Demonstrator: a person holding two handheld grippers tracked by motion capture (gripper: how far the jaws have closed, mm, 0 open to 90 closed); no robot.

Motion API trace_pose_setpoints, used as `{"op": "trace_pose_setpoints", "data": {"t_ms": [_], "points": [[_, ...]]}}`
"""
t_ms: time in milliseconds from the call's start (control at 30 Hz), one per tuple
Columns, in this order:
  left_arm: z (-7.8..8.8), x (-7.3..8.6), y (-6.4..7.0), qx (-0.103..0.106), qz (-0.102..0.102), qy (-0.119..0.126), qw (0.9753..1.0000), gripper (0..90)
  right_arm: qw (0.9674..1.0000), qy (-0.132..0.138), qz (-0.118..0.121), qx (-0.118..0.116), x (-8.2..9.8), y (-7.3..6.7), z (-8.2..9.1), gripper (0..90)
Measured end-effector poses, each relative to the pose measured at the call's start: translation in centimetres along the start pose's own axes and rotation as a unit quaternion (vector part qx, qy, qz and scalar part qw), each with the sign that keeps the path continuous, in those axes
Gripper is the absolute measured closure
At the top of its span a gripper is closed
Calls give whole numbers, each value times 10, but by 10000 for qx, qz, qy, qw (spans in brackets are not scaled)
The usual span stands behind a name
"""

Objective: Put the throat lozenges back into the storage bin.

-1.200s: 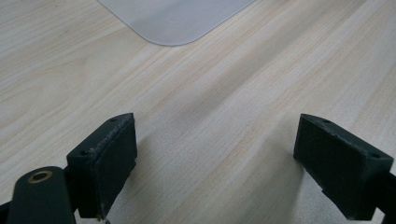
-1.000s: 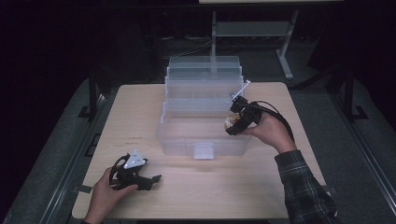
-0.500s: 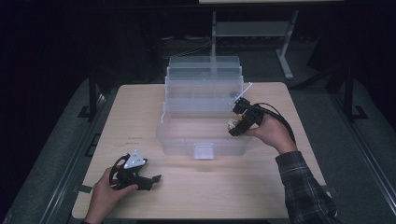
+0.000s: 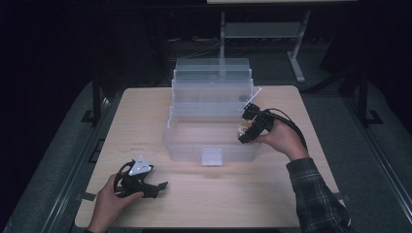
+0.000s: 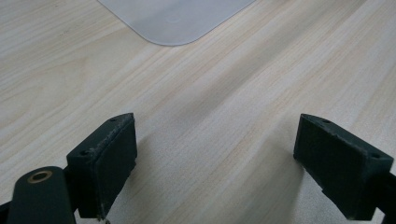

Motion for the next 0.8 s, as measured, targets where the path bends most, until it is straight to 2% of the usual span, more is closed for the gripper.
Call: {"op": "trace_pose_setpoints", "data": {"t_ms": [400, 800], "points": [[0, 0, 0, 1, -1, 0, 10000, 124, 9999, -91, 42, -46, 1, 0, -3, 183], [0, 0, 0, 1, 0, 0, 10000, 123, 9999, 48, 89, -23, 2, -3, 6, 179]]}}
Point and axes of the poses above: each handheld gripper's, and its own axes: z roughly backward along the jaws, x roughly out of its underside, y roughly to its right, the point moved 2 cm from there along -z, roughly forward along the jaws, and after that the axes turned 11 degrees about -x, right-handed, at the moved point
